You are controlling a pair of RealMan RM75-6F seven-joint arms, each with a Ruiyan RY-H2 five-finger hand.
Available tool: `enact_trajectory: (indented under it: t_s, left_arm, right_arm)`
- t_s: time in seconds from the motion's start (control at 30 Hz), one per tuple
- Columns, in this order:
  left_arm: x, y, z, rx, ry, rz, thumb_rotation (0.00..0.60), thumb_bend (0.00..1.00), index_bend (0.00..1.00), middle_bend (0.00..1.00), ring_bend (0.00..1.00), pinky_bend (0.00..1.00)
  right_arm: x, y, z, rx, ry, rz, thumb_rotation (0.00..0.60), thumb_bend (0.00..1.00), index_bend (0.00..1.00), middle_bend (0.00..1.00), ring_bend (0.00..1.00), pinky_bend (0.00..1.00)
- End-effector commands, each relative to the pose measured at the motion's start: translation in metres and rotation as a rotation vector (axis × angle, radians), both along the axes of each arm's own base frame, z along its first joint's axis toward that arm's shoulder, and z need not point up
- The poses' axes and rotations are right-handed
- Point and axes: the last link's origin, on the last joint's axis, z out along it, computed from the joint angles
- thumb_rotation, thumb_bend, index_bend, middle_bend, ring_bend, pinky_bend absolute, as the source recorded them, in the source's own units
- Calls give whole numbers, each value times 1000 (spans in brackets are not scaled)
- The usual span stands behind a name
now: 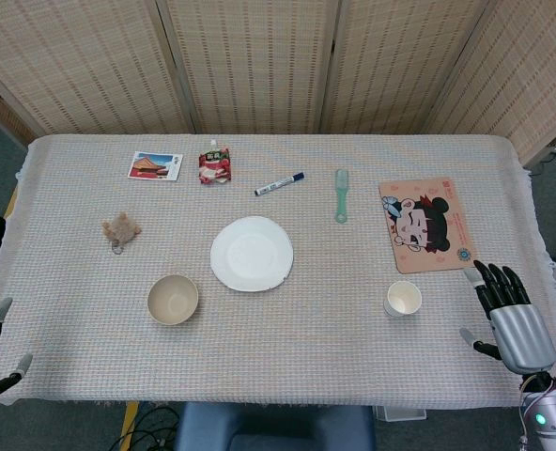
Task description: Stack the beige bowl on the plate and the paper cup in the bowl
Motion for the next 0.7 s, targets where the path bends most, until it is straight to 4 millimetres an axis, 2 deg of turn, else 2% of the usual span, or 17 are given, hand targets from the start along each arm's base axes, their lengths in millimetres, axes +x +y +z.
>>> enact_trajectory:
  t_s: [0.03, 0.23, 0.4, 0.53, 0.7]
  left_arm:
    - [1, 0, -3, -12, 3, 3, 600, 272, 0, 0, 0, 142]
    - [7, 2, -10, -48, -11, -17, 600, 272, 0, 0, 0, 142]
    - [25, 14, -24, -157, -37, -104, 600, 272, 23, 0, 0, 142]
    - [40, 30, -47, -273, -48, -196, 600, 272, 120, 0, 0, 142]
    - [47, 49, -80, -396, -53, -246, 600, 272, 230, 0, 0, 141]
  right_arm:
    - [-1, 0, 2, -5, -2, -2, 600, 200, 0, 0, 0, 0]
    - [-1, 3, 8, -21, -18, 6, 600, 200, 0, 0, 0, 0]
    - [-1, 5, 13, -35, -37, 14, 600, 200, 0, 0, 0, 0]
    - [1, 2, 10, -13, -39, 31, 600, 200, 0, 0, 0, 0]
    - [-1, -3, 6, 17, -38, 24, 600, 200, 0, 0, 0, 0]
